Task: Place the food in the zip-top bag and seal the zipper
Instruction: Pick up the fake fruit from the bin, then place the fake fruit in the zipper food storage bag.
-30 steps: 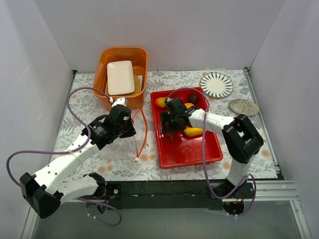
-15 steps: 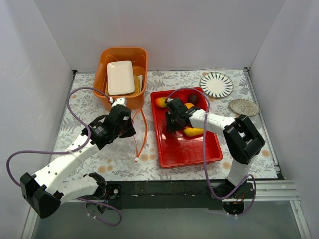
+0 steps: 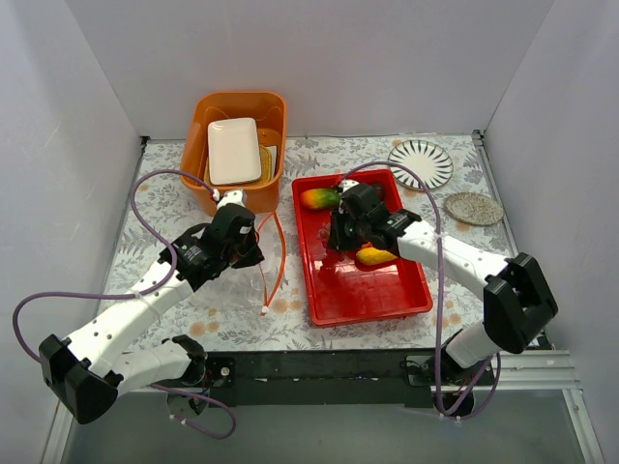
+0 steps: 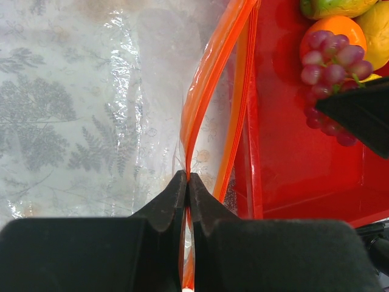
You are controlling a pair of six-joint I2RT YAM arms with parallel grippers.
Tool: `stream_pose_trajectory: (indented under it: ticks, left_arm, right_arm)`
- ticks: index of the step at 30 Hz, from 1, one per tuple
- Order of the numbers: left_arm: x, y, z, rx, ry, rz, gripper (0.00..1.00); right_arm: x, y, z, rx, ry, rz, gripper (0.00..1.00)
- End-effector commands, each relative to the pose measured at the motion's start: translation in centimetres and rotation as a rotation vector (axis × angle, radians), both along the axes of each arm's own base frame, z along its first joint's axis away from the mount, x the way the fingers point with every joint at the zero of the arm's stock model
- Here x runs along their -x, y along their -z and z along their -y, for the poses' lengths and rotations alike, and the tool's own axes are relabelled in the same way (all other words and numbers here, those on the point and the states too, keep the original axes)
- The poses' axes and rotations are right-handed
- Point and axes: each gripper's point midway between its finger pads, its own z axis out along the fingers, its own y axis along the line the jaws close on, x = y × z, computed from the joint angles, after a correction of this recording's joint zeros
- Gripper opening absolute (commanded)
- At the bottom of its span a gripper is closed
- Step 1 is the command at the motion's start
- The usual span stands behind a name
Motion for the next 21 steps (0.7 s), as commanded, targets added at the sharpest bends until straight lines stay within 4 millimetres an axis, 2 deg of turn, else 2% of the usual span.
stream_pose_trajectory:
  ticks: [1, 5, 10, 13, 17, 21]
  left_arm:
    - [-0.2, 0.1, 0.1, 0.007, 0.0, 0.006, 0.01]
    - [-0.3, 0.5, 0.2, -0.001, 0.003, -0.003, 0.01]
    - [-0.5, 0.6, 0.3, -0.004, 0.001, -0.006, 0.01]
    - [-0.6, 0.7, 0.6, 0.002, -0.002, -0.012, 0.01]
    - [-0.8, 0.9, 0.9, 0.003, -0.005, -0.029, 0.01]
    - [-0.9, 0.7, 1.3, 0.02, -0.002, -0.031, 0.01]
  right_arm:
    - [1.5, -3.4, -0.7, -0.126, -0.037, 0.017, 0.2]
    - [3.1, -5.4, -1.6, -0.22, -0.089, 0.004, 0.21]
    - [5.5, -9.2, -3.8, -0.372, -0.205, 0.034, 0.23]
    - [6.9, -10.8, -5.1, -0.44, -0.281, 0.036, 0.24]
    - [8.5, -11.7, -6.5, -0.491, -0.361, 0.027, 0.24]
    - [9.4, -10.8, -7.3, -0.472, -0.394, -0.003, 0.24]
